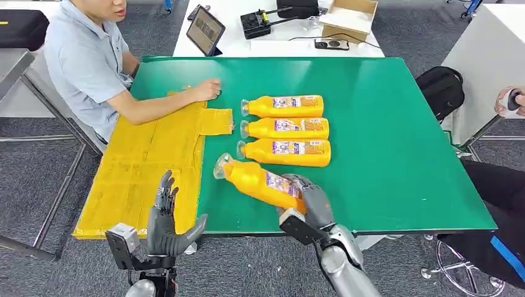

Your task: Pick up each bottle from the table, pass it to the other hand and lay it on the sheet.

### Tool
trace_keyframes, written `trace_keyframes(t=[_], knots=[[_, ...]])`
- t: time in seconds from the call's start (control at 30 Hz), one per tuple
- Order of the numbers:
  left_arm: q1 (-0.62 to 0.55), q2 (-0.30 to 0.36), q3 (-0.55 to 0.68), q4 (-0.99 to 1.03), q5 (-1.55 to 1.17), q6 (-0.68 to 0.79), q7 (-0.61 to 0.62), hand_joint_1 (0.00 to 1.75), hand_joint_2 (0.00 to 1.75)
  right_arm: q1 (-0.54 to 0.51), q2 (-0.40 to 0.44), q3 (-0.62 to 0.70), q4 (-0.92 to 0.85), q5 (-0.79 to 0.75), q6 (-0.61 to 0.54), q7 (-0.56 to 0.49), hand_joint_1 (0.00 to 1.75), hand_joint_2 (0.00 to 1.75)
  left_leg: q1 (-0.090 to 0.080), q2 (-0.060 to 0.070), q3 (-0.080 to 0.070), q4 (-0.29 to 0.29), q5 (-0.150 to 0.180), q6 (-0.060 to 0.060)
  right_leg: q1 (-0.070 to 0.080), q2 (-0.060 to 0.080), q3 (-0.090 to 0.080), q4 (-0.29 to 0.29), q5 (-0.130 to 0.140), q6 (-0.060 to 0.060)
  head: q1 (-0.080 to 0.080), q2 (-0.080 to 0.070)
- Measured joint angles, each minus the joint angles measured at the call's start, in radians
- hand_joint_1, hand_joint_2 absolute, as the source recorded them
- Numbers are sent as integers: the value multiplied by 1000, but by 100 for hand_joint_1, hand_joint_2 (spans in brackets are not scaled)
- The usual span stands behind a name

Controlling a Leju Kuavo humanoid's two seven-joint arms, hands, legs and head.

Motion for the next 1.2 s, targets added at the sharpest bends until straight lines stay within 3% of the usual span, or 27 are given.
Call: trace_keyframes(t=[0.3, 0.33, 0.47, 0.97, 1.1, 1.13, 1.2], knots=[[14, 3, -34, -27, 80, -77, 52, 0, 175, 54, 31, -34, -165, -48, -69, -55, 168, 175, 0, -1, -2, 0, 0, 0, 0, 0, -2, 0, 0, 0, 0, 0], [16, 6, -44, -27, 80, -96, 52, 0, 175, 57, 32, -35, -175, -52, -66, -64, 155, 175, 0, -1, -2, 0, 0, 0, 0, 0, -2, 0, 0, 0, 0, 0], [26, 20, -88, -27, 80, -147, 51, 0, 175, 61, 38, -33, -199, -54, -49, -79, 162, 175, 0, -1, -2, 0, 0, 0, 0, 0, -2, 0, 0, 0, 0, 0], [2, 35, -136, -7, 133, -242, 85, 0, 175, 30, 84, 47, -183, -47, 36, -83, 169, 175, 0, -1, -3, 0, 0, 0, 0, 0, -2, 0, 0, 0, 0, 0], [-33, 30, -147, 6, 156, -270, 112, 0, 175, 4, 112, 113, -141, -16, 32, -120, 157, 175, 0, -1, -3, 0, 0, 0, 0, 0, -3, 0, 0, 0, 0, 0], [-45, 27, -146, 10, 166, -273, 122, 0, 175, -3, 118, 131, -133, -14, 24, -128, 147, 175, 0, -1, -3, 0, 0, 0, 0, 0, -3, 0, 0, 0, 0, 0], [-66, 22, -146, 21, 175, -272, 129, 0, 175, -11, 129, 166, -120, -11, 13, -144, 152, 175, 0, -1, -3, 0, 1, 0, 0, 0, -3, 0, 0, 0, 0, 0]])
